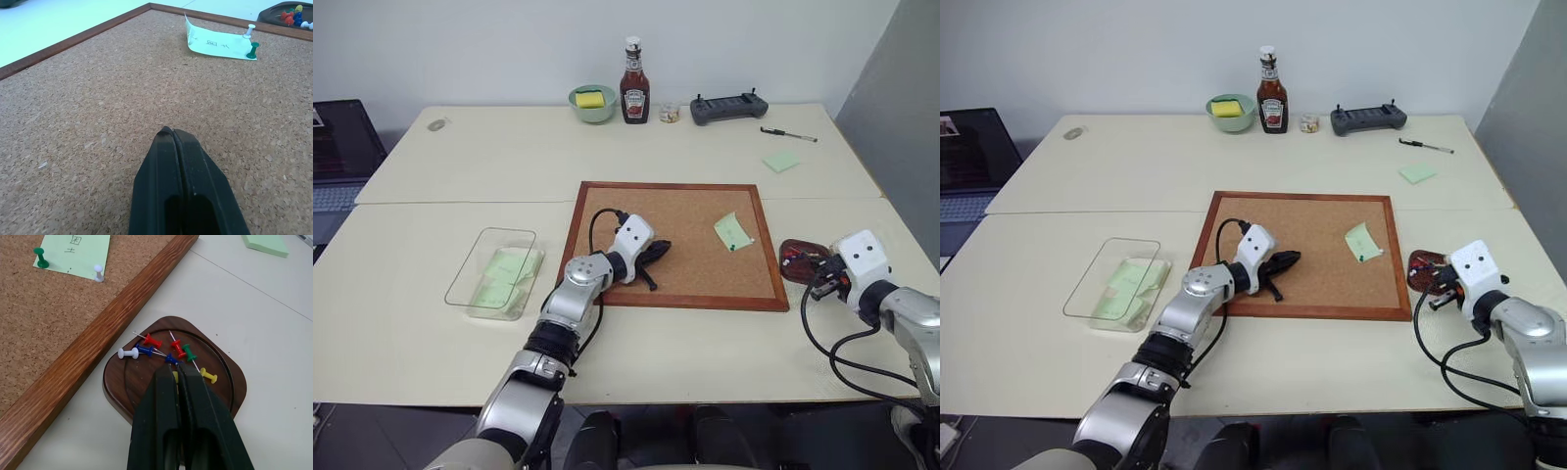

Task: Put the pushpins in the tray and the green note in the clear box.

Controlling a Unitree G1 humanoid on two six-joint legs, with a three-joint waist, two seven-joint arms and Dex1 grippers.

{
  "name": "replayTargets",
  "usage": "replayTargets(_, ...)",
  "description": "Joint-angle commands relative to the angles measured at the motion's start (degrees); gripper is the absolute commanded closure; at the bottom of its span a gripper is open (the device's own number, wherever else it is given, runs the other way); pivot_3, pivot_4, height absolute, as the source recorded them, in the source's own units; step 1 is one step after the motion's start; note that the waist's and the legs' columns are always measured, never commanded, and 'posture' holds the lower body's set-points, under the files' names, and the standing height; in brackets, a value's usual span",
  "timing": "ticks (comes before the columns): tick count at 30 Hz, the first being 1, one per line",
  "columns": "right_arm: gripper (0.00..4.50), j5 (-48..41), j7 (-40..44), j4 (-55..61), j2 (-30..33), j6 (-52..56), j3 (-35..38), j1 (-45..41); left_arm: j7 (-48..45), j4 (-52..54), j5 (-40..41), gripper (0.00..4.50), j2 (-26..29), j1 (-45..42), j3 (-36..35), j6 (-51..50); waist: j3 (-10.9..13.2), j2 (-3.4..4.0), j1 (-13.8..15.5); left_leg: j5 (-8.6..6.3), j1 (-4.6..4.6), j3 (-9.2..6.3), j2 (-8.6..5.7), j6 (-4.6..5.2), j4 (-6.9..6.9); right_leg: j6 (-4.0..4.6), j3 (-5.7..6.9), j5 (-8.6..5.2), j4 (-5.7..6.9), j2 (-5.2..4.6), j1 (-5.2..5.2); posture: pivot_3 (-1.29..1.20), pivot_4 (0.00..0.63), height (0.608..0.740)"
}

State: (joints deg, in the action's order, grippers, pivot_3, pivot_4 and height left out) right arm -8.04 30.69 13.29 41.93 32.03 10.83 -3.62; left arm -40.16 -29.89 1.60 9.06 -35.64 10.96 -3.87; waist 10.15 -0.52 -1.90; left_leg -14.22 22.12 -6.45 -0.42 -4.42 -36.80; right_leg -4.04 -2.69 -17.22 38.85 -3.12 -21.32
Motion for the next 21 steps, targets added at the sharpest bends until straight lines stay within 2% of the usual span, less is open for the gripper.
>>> replayTargets(1, 4.04, 1.3, -1.4, -0.6, 0.2, -0.6, 0.5, -1.0, -0.3, -1.9, -1.3, 4.50, -0.4, 0.8, 1.7, -0.4, 0.0, 0.00, 0.0, 0.00, 0.00, 0.00, 0.00, 0.00, 0.00, 0.00, 0.00, 0.00, 0.00, 0.00, 0.00, 0.00, 0.150, 0.740)
replayTargets(2, 3.95, 1.4, -1.4, -1.0, 0.2, -0.7, 0.5, -1.2, -0.3, -1.9, -1.3, 4.50, -0.5, 0.8, 1.7, -0.4, 0.0, 0.00, 0.0, 0.00, 0.00, 0.00, 0.00, 0.00, 0.00, 0.00, 0.00, 0.00, 0.00, 0.00, 0.00, 0.00, 0.150, 0.740)
replayTargets(14, 1.50, 0.1, -1.0, -0.7, 0.5, 0.0, 2.2, -2.8, -0.3, -2.6, -1.5, 4.50, -0.4, 0.6, 1.5, 0.0, 0.0, 0.00, 0.1, 0.00, 0.00, -0.01, 0.00, 0.00, 0.01, 0.00, 0.01, 0.00, -0.02, 0.00, 0.01, 0.00, 0.150, 0.740)
replayTargets(19, 0.53, -5.6, 3.2, 3.1, 0.5, 1.9, 3.3, -4.8, -0.4, -3.0, -1.6, 4.50, -0.3, 0.4, 1.5, 0.3, 0.0, 0.00, 0.1, 0.00, 0.00, -0.01, 0.00, 0.00, 0.02, 0.00, 0.00, 0.00, -0.04, 0.00, 0.02, 0.00, 0.150, 0.740)
replayTargets(21, 0.53, -7.5, 5.0, 4.2, 0.2, 2.4, 2.2, -5.8, -0.5, -3.1, -1.7, 4.50, -0.3, 0.3, 1.6, 0.4, 0.0, 0.01, 0.0, 0.00, -0.03, -0.01, 0.00, 0.00, 0.02, -0.01, 0.01, 0.00, -0.04, 0.00, 0.04, 0.00, 0.150, 0.740)
